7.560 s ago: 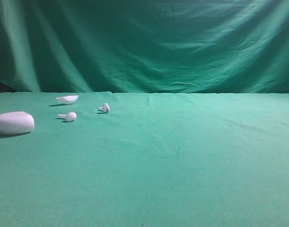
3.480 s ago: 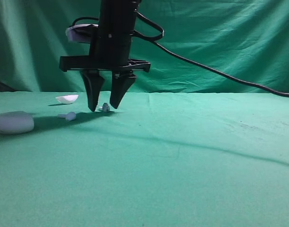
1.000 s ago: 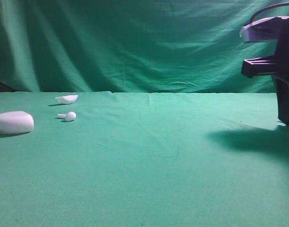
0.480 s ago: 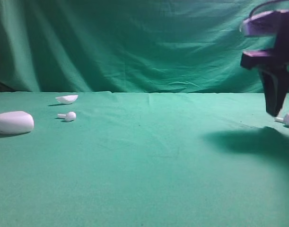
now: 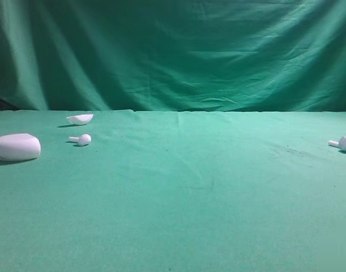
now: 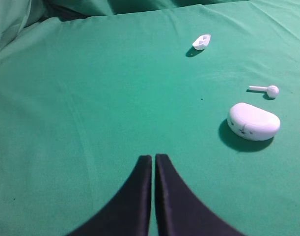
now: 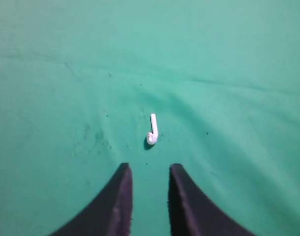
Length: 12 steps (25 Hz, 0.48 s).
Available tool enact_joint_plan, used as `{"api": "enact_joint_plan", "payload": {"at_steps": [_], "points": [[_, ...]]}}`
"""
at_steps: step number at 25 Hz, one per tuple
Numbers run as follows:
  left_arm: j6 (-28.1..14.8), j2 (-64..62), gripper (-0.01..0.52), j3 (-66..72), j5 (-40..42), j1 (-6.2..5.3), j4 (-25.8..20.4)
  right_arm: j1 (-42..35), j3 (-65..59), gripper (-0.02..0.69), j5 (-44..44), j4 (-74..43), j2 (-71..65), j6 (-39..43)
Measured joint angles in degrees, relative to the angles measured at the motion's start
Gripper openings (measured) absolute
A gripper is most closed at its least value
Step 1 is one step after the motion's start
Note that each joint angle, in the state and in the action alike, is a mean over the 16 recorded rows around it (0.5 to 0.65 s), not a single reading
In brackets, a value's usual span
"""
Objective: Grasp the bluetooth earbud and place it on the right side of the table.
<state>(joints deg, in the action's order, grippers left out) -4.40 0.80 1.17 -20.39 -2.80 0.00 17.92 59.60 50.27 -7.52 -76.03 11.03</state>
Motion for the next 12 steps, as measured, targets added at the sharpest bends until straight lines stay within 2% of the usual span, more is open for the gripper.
{"api": "enact_joint_plan", "payload": {"at_steps": [7, 12], "points": [[0.0, 0.0, 0.0, 0.0, 0.0, 0.0, 0.0, 1.4, -0.2, 0.062, 5.6, 2.5, 20.1, -2.3], [0.0, 0.0, 0.0, 0.0, 0.0, 0.0, 0.0, 1.9, -1.7, 0.003, 7.2, 4.6, 33.6, -5.1]]}}
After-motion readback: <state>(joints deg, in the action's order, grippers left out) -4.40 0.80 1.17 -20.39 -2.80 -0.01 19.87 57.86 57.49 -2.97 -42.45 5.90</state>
